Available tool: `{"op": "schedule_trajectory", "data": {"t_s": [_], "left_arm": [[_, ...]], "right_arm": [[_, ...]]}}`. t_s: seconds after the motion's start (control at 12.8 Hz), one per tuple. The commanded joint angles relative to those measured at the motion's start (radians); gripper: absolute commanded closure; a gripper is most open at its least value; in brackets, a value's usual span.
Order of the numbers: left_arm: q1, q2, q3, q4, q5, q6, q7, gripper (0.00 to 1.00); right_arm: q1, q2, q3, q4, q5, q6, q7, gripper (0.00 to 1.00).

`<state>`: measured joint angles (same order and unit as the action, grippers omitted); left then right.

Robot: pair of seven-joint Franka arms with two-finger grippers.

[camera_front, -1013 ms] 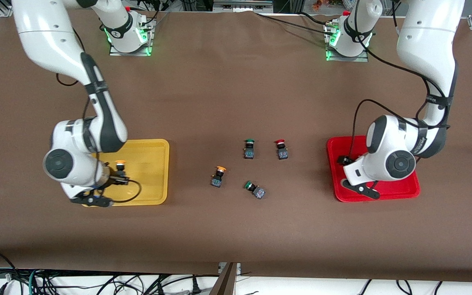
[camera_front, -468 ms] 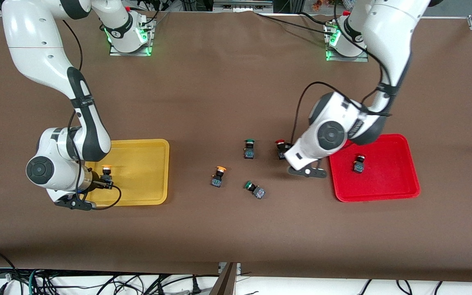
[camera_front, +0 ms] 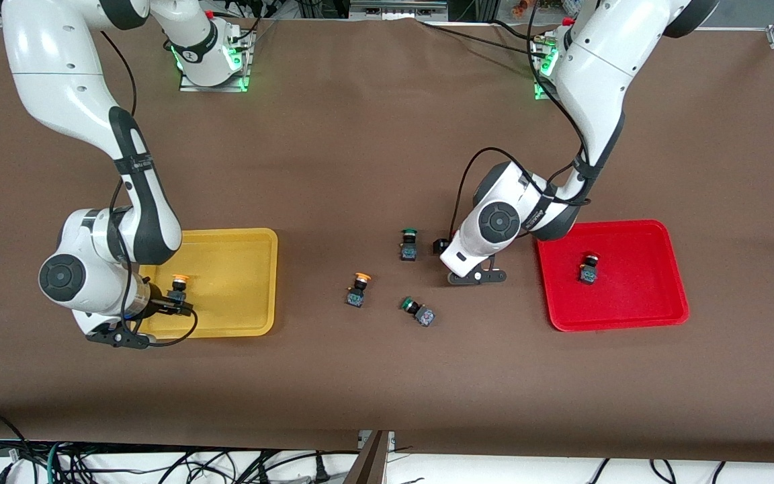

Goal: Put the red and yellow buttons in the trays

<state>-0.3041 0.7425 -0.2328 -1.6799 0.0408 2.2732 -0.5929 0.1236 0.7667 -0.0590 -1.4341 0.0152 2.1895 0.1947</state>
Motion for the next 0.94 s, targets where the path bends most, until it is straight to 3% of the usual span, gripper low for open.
{"op": "schedule_trajectory", "data": {"t_s": [0.0, 0.08, 0.23, 0.31, 0.47, 0.62, 0.86], "left_arm": [[-0.001, -0.028, 0.003, -0.018, 0.045, 0.0, -0.022, 0.18], [-0.003, -0.028, 0.001, -0.018, 0.05, -0.003, -0.025, 0.6], [-0.013, -0.028, 0.003, -0.017, 0.051, -0.003, -0.024, 0.93], [-0.013, -0.029, 0.004, -0.015, 0.051, -0.003, -0.022, 1.0], [-0.007, -0.057, 0.007, -0.012, 0.051, -0.024, -0.015, 1.0], [0.002, -0.112, 0.018, 0.021, 0.071, -0.166, -0.011, 1.0], [0.043, -0.167, 0.032, 0.098, 0.25, -0.452, 0.141, 0.99]], "right_arm": [[0.046, -0.012, 0.005, 0.021, 0.017, -0.033, 0.04, 0.01], [0.071, -0.012, 0.007, 0.023, 0.017, -0.031, 0.096, 0.01], [0.146, -0.006, 0.007, 0.023, 0.014, -0.011, 0.252, 0.01], [0.187, -0.001, 0.005, 0.024, 0.014, 0.009, 0.337, 0.01], [0.267, 0.005, 0.005, 0.023, 0.012, 0.076, 0.467, 0.01], [0.345, 0.037, 0.004, 0.053, 0.009, 0.098, 0.552, 0.01], [0.436, 0.12, -0.002, 0.162, 0.002, 0.101, 0.702, 0.01]]}}
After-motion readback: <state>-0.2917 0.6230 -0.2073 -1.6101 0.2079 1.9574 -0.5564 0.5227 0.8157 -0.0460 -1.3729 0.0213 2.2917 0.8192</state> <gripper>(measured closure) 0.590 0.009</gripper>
